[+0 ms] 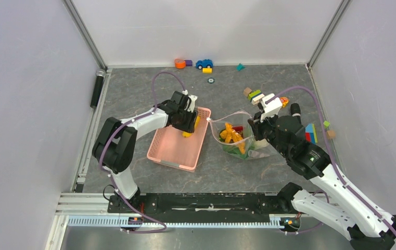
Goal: Place the food in the zip-top bag and seal the zipper
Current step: Pick up the fake fruit from the bin, then place the fake fruit in the zipper food storage bag.
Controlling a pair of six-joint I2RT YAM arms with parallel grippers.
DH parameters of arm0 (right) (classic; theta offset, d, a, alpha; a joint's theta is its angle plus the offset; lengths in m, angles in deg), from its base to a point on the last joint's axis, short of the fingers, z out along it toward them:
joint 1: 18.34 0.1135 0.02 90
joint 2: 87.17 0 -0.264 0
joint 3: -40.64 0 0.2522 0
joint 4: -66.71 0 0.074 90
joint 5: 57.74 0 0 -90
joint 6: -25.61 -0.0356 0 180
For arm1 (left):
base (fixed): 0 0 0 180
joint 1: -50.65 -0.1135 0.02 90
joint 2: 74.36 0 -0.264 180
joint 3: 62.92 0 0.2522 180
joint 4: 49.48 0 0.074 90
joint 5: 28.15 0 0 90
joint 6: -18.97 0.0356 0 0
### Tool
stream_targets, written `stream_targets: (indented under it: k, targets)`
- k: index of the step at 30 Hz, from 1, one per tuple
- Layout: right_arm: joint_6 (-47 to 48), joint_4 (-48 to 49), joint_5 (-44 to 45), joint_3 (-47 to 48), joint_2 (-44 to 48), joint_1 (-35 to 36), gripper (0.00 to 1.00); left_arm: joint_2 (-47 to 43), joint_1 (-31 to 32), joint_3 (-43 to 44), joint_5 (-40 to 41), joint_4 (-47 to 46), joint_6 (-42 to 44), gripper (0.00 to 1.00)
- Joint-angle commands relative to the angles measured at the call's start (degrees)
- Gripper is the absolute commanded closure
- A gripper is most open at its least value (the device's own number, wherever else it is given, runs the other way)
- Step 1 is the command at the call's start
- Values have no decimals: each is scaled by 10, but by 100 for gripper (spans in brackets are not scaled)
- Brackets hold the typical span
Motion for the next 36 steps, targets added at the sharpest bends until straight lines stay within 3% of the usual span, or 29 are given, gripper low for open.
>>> stream_targets:
  k: [1, 5, 11, 19, 22, 25, 28, 36]
  targets:
    - [8, 16, 13, 5, 2, 1, 91, -7, -1, 10, -7, -6, -23, 48]
    - [8, 16, 14, 6, 2, 1, 91, -27, -1, 7, -12, -7, -32, 74]
    - [8, 16, 16, 4, 2, 1, 91, -96, -1, -3, 4, -5, -74, 98]
    - [0, 44, 41, -15, 9, 1, 91, -239, -1, -20, -26, 5, -139, 98]
    - [-3, 64, 65, -23, 16, 1, 93, -311, -1, -47, -78, -19, -156, 98]
    - [0, 92, 144, -32, 17, 1, 95, -376, 4, -83, -161, -76, -178, 97]
    - [6, 104, 220, -21, 5, 0, 96, -419, 13, -102, -188, -99, -198, 97]
    - [35, 91, 387, 49, -30, 1, 100, -429, 39, -109, -254, -141, -224, 98]
